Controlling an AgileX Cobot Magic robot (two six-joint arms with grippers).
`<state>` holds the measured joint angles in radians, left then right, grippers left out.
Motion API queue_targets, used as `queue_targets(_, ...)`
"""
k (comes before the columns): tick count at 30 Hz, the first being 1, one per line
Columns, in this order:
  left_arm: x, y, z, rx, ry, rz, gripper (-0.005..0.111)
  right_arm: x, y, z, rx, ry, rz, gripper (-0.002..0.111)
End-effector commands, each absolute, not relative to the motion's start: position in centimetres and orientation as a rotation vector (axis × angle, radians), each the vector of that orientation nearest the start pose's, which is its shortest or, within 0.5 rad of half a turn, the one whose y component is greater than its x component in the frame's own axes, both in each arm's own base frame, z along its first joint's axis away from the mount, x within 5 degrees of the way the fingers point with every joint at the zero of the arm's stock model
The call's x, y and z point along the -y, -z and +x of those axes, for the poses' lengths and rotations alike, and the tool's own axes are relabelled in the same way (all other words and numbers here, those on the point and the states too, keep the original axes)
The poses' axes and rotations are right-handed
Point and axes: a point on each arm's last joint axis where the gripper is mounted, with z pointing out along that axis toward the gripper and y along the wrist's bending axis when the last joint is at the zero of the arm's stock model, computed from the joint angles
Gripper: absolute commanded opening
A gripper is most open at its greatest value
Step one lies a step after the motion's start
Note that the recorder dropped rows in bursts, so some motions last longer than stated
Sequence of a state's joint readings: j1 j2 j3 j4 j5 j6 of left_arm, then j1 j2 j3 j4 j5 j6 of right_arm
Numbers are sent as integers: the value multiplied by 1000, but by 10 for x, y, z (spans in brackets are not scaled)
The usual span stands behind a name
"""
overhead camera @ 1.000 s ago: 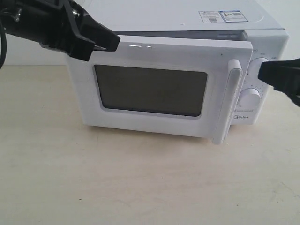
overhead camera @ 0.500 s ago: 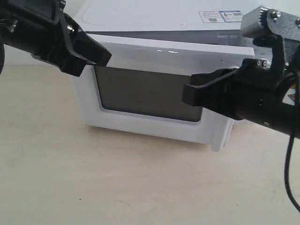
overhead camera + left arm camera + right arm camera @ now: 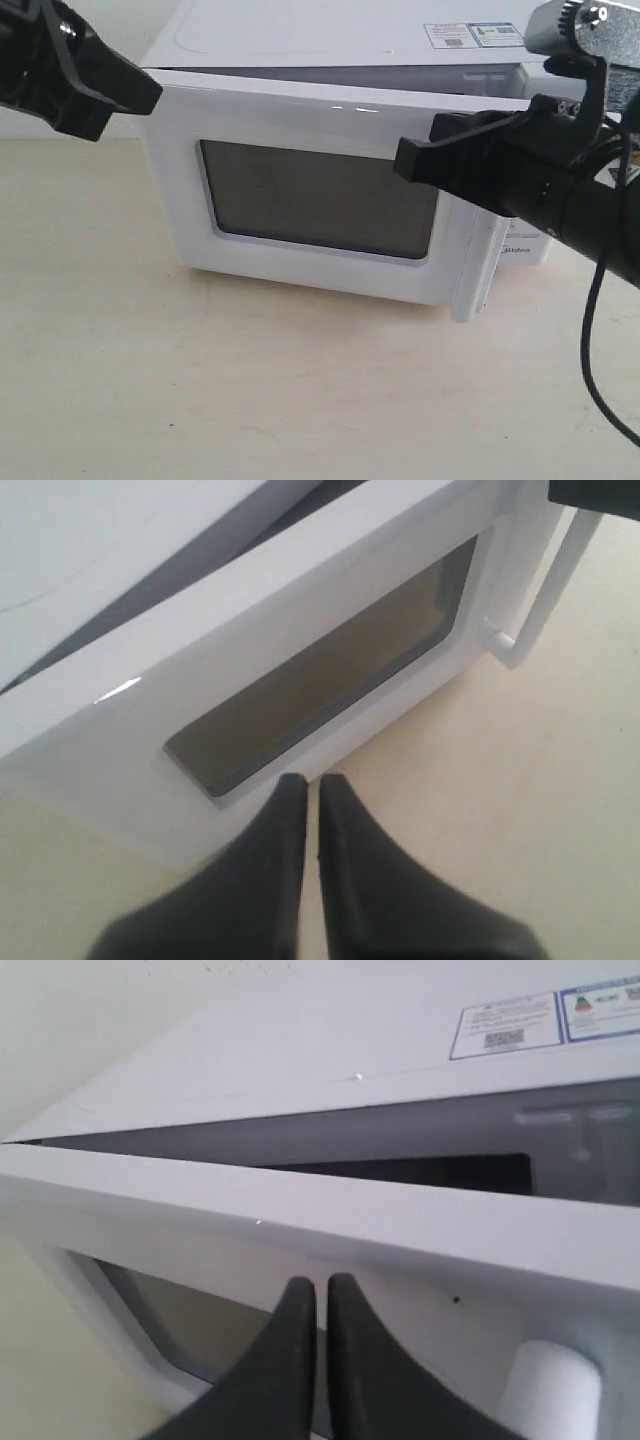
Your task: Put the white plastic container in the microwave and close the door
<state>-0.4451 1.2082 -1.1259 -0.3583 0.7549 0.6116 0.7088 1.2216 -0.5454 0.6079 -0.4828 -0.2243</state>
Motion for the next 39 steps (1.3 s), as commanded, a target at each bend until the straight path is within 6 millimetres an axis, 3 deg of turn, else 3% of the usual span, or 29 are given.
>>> queue_targets(1, 127, -373, 212, -2043, 332, 992, 4, -152, -272, 193, -1691, -465, -146, 0)
queue_targets(10, 126, -369, 208, -2103, 361, 998, 4, -163, -272, 163, -1613, -157, -98, 0)
queue_targets(19, 126, -369, 207, -2128, 384, 968, 4, -174, -247, 171, -1648, -107, -53, 0)
queue_targets(39, 129, -367, 202, -2172, 466, 970, 4, -169, -236, 196, -1645, -133, -17, 0)
